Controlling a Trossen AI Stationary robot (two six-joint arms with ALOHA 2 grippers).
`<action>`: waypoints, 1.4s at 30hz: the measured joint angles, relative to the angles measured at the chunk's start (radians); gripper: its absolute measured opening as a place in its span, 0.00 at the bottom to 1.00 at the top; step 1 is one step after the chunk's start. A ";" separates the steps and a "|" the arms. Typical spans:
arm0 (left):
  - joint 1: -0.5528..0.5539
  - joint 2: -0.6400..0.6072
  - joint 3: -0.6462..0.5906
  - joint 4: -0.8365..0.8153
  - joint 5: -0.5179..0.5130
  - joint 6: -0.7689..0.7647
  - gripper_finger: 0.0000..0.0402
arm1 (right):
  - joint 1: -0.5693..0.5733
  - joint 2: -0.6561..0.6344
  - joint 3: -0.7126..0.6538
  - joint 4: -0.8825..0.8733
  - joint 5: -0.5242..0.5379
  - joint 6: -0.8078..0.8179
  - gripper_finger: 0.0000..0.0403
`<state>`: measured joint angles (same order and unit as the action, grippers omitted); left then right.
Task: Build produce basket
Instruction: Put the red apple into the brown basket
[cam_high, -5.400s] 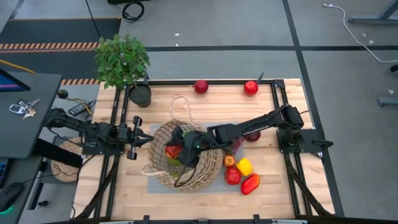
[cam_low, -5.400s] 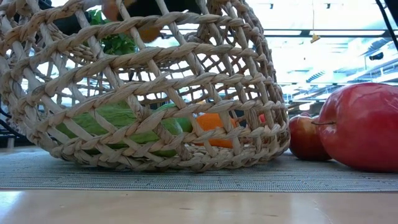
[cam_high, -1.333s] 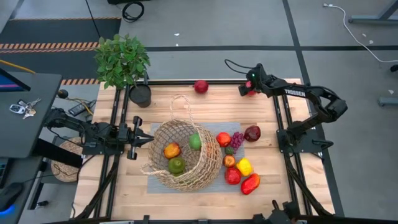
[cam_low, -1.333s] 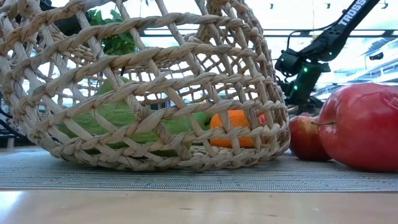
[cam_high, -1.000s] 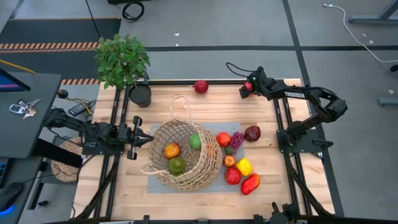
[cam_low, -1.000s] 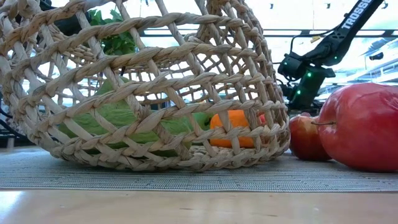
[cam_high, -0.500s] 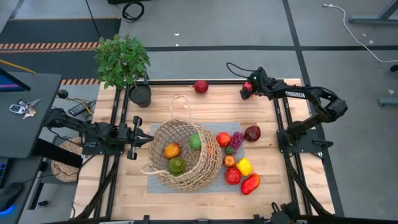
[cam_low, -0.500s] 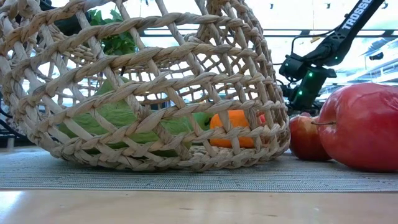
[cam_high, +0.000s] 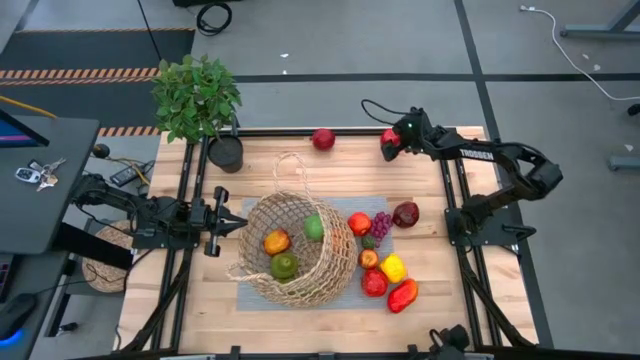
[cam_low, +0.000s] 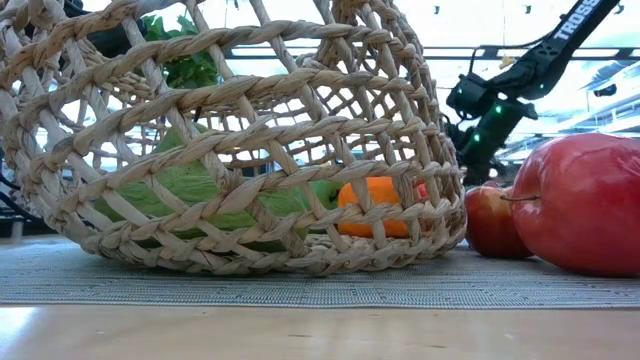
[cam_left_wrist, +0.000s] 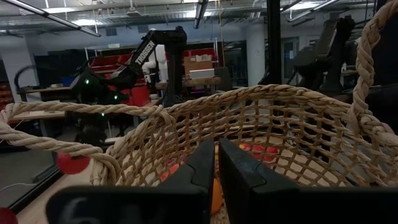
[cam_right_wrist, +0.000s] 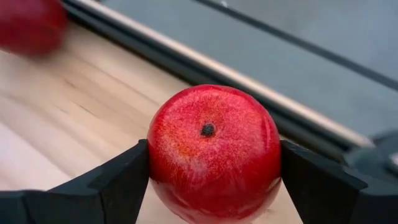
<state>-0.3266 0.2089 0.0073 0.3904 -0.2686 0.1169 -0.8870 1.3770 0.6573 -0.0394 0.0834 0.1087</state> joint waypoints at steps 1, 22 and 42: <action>0.000 0.000 0.000 0.000 0.000 0.000 0.08 | 0.010 -0.013 0.006 0.002 -0.011 0.000 0.83; 0.000 0.000 0.000 0.000 0.000 0.000 0.09 | 0.464 -0.373 0.059 0.890 -0.403 0.205 0.83; 0.000 0.000 0.000 0.000 0.000 0.000 0.08 | 0.911 -0.093 0.326 0.892 -0.076 -0.247 0.83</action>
<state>-0.3264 0.2091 0.0073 0.3902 -0.2685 0.1167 0.0241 1.2842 0.9837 0.8528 0.0071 -0.1383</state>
